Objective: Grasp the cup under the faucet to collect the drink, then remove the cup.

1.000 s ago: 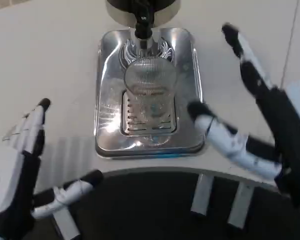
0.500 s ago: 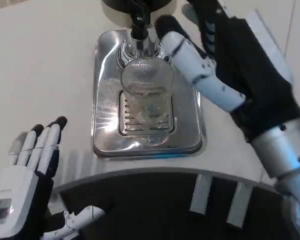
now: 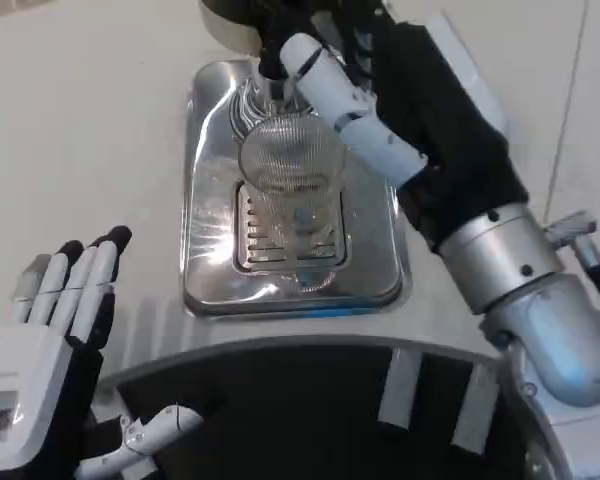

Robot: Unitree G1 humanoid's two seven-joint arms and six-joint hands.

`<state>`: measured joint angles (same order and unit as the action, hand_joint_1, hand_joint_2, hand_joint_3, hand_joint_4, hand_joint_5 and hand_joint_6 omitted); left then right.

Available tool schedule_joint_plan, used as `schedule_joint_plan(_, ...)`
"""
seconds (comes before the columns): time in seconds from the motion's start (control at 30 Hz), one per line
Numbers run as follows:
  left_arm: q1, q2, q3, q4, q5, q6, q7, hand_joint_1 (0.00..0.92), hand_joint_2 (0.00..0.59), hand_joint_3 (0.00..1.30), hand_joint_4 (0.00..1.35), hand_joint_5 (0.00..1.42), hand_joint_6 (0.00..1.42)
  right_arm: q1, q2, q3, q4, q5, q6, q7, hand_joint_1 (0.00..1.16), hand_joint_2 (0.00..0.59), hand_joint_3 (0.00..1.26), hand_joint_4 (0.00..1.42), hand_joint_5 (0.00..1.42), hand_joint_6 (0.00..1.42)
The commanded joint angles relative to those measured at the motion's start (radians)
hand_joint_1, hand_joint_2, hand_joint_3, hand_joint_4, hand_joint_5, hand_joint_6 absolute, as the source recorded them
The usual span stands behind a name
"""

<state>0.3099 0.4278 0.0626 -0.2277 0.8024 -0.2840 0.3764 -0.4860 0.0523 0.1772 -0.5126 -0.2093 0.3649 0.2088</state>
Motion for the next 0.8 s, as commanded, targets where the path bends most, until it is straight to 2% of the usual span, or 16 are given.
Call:
schedule_joint_plan(0.03,0.014,0.011,0.010,0.006,0.014,-0.004,0.015,0.000,0.093,0.00,0.00,0.00,0.00,-0.021,0.024,0.041,0.027,0.022,-0.054,-0.024,0.31,0.482,0.00,0.00,0.00,0.00)
schedule_joint_plan(0.13,0.011,0.013,0.014,0.015,0.008,-0.008,0.019,0.000,0.093,0.00,0.00,0.00,0.00,-0.022,0.019,0.052,0.028,0.025,-0.071,-0.027,0.31,0.485,0.00,0.00,0.00,0.00)
schedule_joint_plan(0.27,-0.009,0.028,0.020,0.043,0.001,-0.021,0.031,0.000,0.093,0.00,0.00,0.00,0.00,-0.033,-0.018,0.075,0.024,0.004,-0.110,-0.013,0.30,0.487,0.00,0.00,0.00,0.00)
schedule_joint_plan(0.47,-0.042,0.042,0.024,0.068,-0.009,-0.034,0.039,0.000,0.093,0.00,0.00,0.00,0.00,-0.016,-0.031,0.071,0.053,0.037,-0.090,-0.005,0.29,0.488,0.00,0.00,0.00,0.00)
schedule_joint_plan(0.67,-0.034,0.037,0.022,0.074,-0.012,-0.042,0.043,0.000,0.093,0.00,0.00,0.00,0.00,-0.024,-0.050,0.089,0.071,0.046,-0.097,0.017,0.29,0.487,0.00,0.00,0.00,0.00)
schedule_joint_plan(0.8,-0.032,0.034,0.022,0.080,-0.014,-0.044,0.046,0.000,0.093,0.00,0.00,0.00,0.00,-0.042,-0.077,0.114,0.061,0.046,-0.068,0.055,0.22,0.481,0.00,0.00,0.00,0.00)
